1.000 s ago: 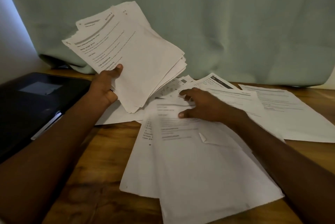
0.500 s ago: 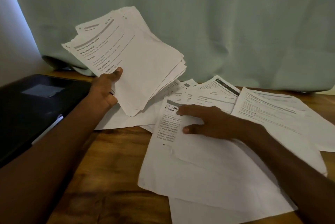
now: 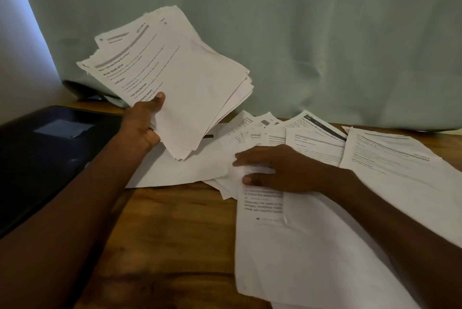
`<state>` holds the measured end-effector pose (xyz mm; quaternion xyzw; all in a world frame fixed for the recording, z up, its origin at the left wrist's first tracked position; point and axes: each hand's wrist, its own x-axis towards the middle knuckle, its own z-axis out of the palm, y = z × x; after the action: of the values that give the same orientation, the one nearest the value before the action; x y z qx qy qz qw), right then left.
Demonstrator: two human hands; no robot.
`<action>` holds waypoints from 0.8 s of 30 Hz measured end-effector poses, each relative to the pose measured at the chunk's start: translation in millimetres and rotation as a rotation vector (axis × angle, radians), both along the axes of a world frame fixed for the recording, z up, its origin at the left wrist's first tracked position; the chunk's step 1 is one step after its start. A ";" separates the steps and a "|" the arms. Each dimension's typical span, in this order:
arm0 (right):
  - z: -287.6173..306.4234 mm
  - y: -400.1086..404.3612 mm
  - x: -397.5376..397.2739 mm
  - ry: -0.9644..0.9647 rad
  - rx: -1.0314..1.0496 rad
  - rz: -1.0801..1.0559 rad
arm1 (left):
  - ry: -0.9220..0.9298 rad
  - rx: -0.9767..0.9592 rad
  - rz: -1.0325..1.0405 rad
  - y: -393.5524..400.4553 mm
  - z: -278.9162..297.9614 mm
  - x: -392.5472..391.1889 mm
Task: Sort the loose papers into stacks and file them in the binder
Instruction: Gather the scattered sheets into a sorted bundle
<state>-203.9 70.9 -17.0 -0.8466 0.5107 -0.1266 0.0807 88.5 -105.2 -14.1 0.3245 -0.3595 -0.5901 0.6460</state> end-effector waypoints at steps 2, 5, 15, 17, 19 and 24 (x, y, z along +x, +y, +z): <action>1.9 9.7 -15.0 -0.140 0.018 0.021 | -0.007 0.013 -0.005 -1.3 0.0 0.6; 9.3 16.2 -33.0 -0.254 0.027 -0.033 | -0.011 0.033 -0.041 -0.8 -1.3 -0.9; 6.4 -34.7 -3.6 -0.030 -0.030 -0.210 | 0.019 0.019 -0.068 4.7 -0.5 -0.1; 0.1 -44.5 9.7 0.085 0.059 -0.204 | 0.016 0.021 -0.059 6.4 -1.9 -2.6; -6.2 -43.5 16.2 0.210 0.020 -0.183 | 0.004 0.009 -0.060 5.7 -2.6 -3.8; -10.9 -24.5 20.3 -0.109 -0.142 0.029 | -0.003 -0.014 -0.087 6.4 -4.2 -7.9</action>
<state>-183.6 46.4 -27.9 -0.8493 0.4830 -0.2073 0.0500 80.6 -98.8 -18.3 0.3049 -0.3784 -0.6144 0.6216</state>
